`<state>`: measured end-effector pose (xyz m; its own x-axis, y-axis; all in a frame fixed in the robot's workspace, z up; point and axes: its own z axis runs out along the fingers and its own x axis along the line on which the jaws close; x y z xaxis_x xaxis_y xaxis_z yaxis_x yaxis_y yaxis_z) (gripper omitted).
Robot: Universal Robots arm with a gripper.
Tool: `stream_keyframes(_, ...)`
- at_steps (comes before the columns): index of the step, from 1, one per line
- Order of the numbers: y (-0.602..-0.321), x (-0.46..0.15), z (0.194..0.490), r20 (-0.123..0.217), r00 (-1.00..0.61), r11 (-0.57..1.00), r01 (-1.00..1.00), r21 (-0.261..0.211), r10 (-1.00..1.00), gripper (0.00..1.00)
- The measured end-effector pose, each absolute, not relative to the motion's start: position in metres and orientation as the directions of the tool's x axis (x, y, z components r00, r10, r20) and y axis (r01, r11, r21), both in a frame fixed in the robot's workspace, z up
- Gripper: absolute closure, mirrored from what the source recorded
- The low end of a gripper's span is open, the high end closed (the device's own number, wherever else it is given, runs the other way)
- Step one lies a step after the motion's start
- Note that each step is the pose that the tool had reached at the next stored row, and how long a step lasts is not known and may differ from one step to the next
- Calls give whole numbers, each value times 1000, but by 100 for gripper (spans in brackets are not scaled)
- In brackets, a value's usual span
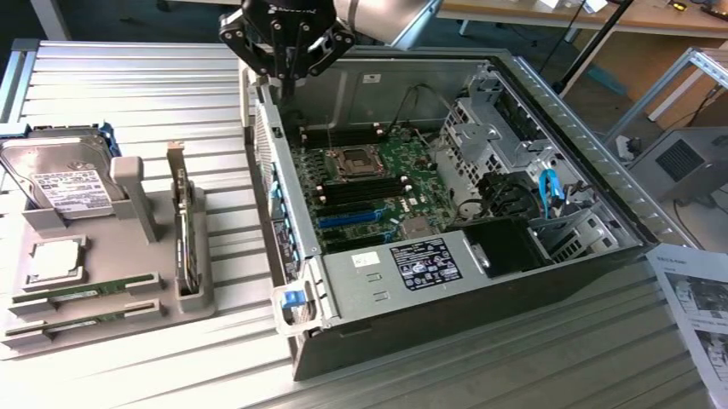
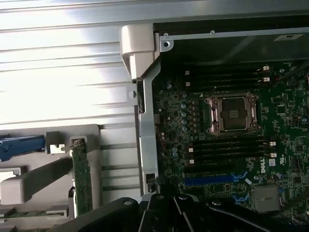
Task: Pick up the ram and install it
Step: 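Reach for the ram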
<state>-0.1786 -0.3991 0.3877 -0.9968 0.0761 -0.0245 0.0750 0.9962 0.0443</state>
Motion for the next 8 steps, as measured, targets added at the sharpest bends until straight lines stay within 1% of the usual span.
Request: stream_keyframes(8,-399,-209,386,-24,-997,996,75,44,76,89)
